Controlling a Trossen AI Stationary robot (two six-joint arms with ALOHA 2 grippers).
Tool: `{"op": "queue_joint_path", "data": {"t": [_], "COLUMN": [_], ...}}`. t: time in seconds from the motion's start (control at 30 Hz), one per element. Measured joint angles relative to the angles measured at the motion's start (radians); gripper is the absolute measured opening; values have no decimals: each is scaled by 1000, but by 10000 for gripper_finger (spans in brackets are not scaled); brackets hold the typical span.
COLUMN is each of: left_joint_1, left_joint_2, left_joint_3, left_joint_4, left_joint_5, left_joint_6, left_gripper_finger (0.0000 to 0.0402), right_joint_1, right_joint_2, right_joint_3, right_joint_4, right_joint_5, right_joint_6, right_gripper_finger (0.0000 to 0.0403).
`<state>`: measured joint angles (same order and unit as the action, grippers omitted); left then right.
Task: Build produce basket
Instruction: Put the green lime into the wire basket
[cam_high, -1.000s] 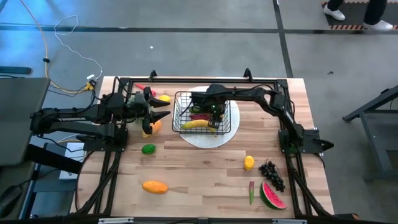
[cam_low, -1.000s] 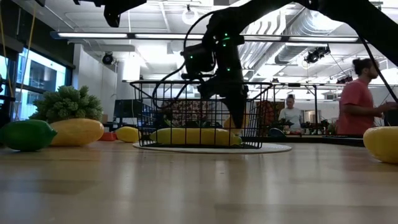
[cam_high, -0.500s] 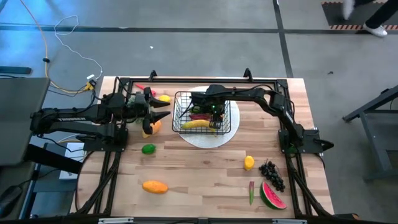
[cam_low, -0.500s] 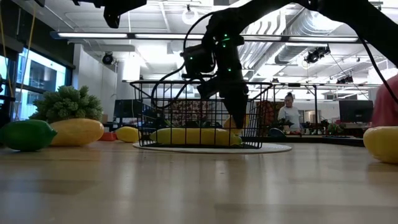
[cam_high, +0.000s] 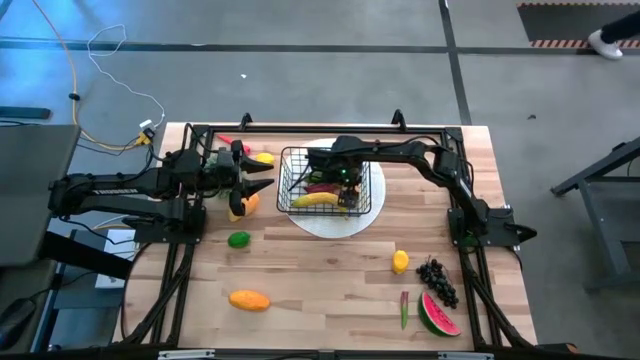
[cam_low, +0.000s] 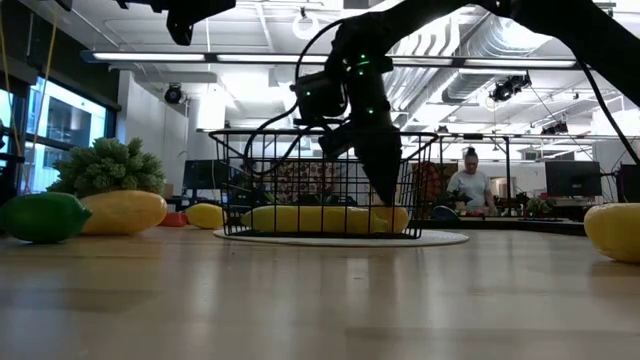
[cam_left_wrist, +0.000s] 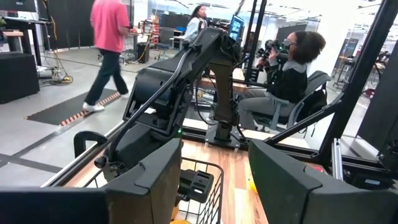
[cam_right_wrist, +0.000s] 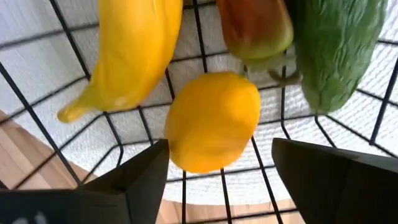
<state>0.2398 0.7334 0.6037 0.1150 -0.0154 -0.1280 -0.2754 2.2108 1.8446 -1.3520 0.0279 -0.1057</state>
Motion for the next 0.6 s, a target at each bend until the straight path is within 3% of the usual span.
{"op": "queue_joint_path", "data": {"t": [0.23, 0.43, 0.6], "left_joint_1": [0, 0, 0], "left_joint_2": [0, 0, 0], "left_joint_3": [0, 0, 0], "left_joint_4": [0, -8, -30], "left_joint_5": [0, 0, 0], "left_joint_6": [0, 0, -1], "left_gripper_finger": [179, 179, 179], "right_joint_1": [-1, 8, 41], "right_joint_2": [-60, -212, -447], "right_joint_3": [0, 0, -160], "right_joint_4": [2, 58, 335], "right_joint_5": [9, 6, -68], "right_joint_6": [-33, -5, 51], "right_gripper_finger": [270, 271, 271]}}
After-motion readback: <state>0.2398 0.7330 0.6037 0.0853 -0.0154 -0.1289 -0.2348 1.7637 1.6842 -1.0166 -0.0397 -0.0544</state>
